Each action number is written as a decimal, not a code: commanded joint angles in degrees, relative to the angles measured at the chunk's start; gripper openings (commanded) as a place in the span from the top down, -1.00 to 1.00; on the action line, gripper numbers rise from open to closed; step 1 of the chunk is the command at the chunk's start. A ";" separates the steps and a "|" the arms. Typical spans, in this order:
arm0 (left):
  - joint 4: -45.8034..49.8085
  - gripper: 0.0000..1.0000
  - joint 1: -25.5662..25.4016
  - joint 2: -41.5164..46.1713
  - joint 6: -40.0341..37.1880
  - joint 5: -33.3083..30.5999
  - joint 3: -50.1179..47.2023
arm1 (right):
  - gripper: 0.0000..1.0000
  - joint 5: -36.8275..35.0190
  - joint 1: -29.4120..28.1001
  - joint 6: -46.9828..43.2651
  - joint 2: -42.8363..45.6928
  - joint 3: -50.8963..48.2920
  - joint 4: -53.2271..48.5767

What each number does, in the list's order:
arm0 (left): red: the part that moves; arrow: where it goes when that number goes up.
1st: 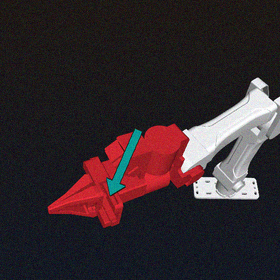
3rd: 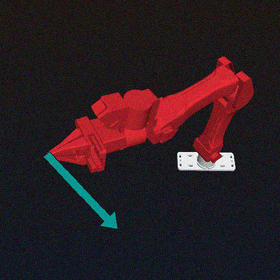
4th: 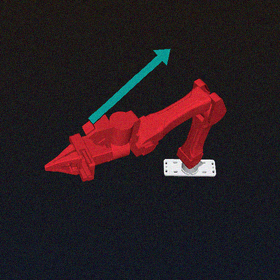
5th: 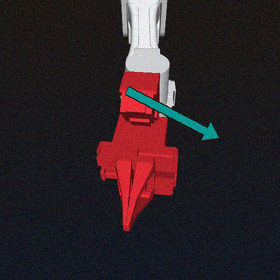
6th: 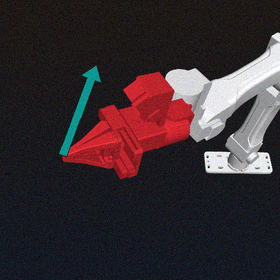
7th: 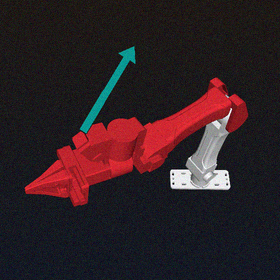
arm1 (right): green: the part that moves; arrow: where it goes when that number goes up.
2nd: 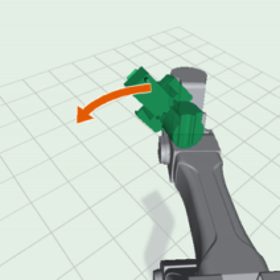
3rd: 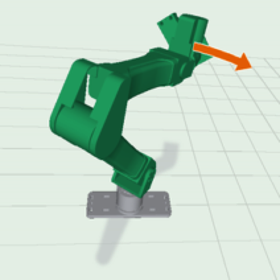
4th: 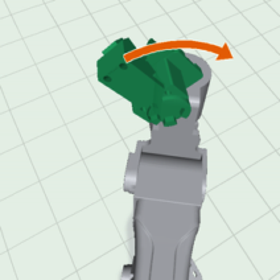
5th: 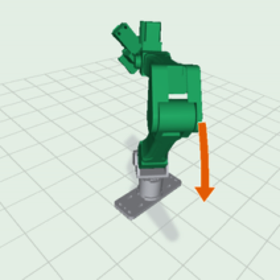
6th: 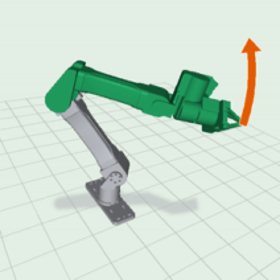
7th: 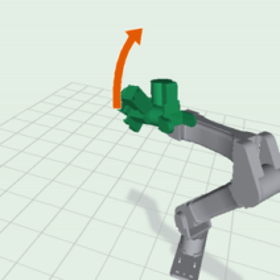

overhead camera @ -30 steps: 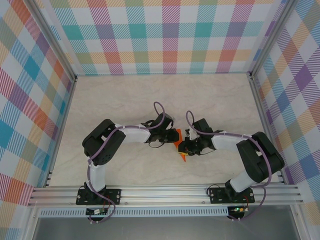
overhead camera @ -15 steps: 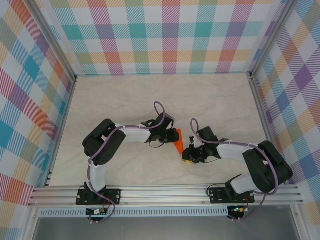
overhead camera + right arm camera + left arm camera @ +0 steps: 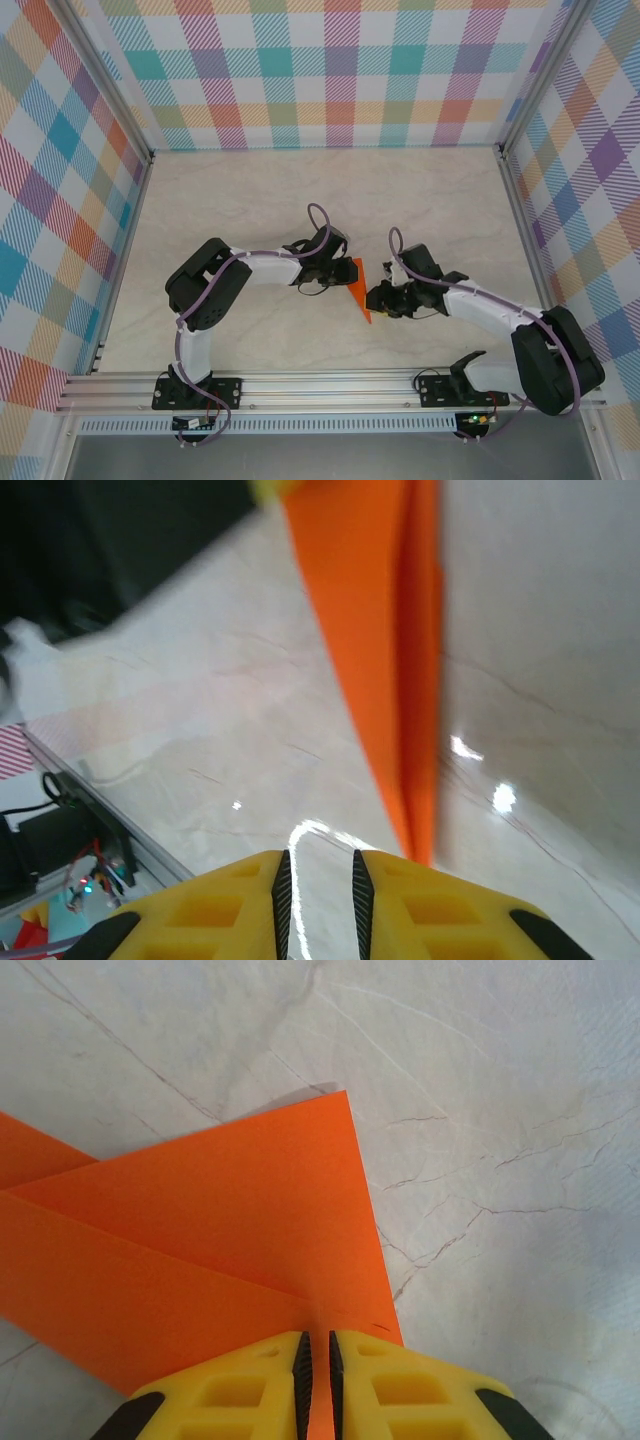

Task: Fold a paper plane with a square sheet of paper (pick it up from the middle)
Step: Fold the wing for the fifth time at the center of the table.

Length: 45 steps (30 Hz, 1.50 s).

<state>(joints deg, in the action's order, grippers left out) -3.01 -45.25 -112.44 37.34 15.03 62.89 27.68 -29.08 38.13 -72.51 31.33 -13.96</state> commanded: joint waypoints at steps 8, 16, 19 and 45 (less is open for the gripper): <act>2.93 0.66 -0.07 -2.65 0.64 -1.75 -0.75 | 0.57 2.25 -0.11 1.33 -14.04 6.77 6.39; 3.19 0.66 -0.16 -2.78 0.63 -1.87 -0.50 | 0.61 0.01 -0.10 0.52 -18.67 1.70 8.13; 3.49 0.64 -0.13 -2.69 0.45 -1.71 0.25 | 0.61 -0.12 -0.10 -0.21 -19.44 -0.67 8.92; 9.11 0.40 0.03 1.57 -4.03 -3.89 5.49 | 0.63 -2.61 -0.10 -2.97 -21.44 -1.41 7.18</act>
<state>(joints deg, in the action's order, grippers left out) 4.43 -45.25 -112.75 34.83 12.75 67.35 30.24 -28.58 36.60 -90.35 32.73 -0.69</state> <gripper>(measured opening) 0.291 0.184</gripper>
